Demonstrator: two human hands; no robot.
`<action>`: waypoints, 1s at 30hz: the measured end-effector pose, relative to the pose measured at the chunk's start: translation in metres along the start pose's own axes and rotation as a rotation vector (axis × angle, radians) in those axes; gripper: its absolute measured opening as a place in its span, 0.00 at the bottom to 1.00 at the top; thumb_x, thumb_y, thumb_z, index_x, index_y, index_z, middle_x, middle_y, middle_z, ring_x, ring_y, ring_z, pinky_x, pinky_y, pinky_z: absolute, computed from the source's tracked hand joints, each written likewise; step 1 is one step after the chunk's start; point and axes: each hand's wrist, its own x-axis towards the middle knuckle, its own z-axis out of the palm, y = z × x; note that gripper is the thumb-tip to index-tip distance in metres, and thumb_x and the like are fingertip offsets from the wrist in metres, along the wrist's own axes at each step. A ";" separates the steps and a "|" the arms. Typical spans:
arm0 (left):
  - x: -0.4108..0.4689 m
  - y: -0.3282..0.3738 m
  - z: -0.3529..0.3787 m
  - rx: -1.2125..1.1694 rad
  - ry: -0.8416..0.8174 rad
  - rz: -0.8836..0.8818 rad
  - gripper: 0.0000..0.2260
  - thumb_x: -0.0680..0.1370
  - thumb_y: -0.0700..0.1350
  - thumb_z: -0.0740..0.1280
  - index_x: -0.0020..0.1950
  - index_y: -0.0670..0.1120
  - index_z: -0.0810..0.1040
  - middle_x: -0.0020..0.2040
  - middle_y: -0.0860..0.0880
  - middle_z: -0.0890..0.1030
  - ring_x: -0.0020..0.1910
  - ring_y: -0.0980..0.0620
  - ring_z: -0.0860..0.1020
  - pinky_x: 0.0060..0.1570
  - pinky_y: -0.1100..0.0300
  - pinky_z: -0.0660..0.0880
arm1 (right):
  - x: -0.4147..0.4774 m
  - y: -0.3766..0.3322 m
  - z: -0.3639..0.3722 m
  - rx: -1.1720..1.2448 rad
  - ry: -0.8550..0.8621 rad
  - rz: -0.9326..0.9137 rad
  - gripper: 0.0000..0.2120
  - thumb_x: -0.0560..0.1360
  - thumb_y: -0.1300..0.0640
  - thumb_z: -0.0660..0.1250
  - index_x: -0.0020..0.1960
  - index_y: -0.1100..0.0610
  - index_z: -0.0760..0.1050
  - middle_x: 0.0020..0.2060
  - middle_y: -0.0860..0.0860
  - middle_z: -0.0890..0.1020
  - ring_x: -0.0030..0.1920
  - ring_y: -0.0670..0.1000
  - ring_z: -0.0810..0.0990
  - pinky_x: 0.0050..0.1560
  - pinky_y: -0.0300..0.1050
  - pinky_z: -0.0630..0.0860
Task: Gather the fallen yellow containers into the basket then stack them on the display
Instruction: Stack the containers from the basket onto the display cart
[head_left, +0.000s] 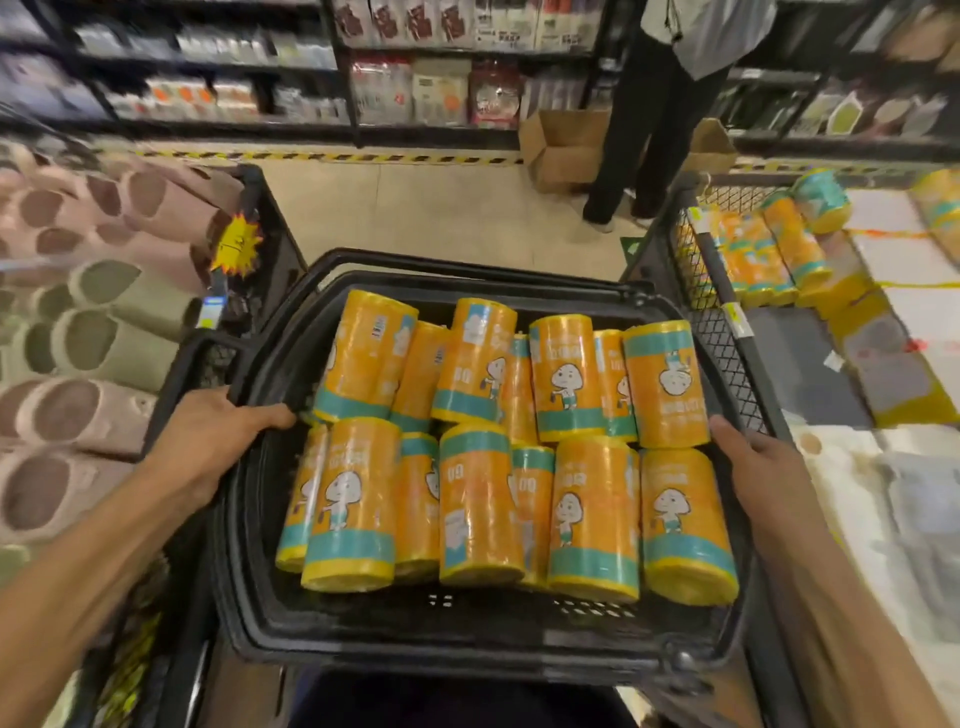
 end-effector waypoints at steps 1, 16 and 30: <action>0.017 0.018 0.005 -0.010 0.010 -0.010 0.11 0.69 0.39 0.80 0.49 0.44 0.85 0.43 0.41 0.87 0.43 0.40 0.85 0.47 0.49 0.81 | 0.019 -0.019 0.005 0.003 -0.005 -0.002 0.37 0.75 0.35 0.70 0.52 0.73 0.77 0.49 0.72 0.81 0.39 0.61 0.80 0.43 0.60 0.77; 0.335 0.249 0.079 -0.048 -0.086 0.055 0.10 0.70 0.38 0.79 0.50 0.42 0.84 0.39 0.43 0.87 0.42 0.41 0.86 0.49 0.43 0.83 | 0.293 -0.226 0.128 0.005 0.075 0.084 0.30 0.78 0.36 0.67 0.49 0.66 0.80 0.41 0.69 0.83 0.41 0.71 0.83 0.38 0.66 0.79; 0.497 0.334 0.232 -0.012 0.015 0.049 0.06 0.74 0.38 0.76 0.48 0.45 0.82 0.42 0.46 0.84 0.38 0.49 0.81 0.37 0.59 0.75 | 0.549 -0.257 0.211 0.023 -0.023 -0.042 0.20 0.83 0.43 0.65 0.39 0.56 0.79 0.34 0.55 0.82 0.35 0.55 0.79 0.38 0.51 0.75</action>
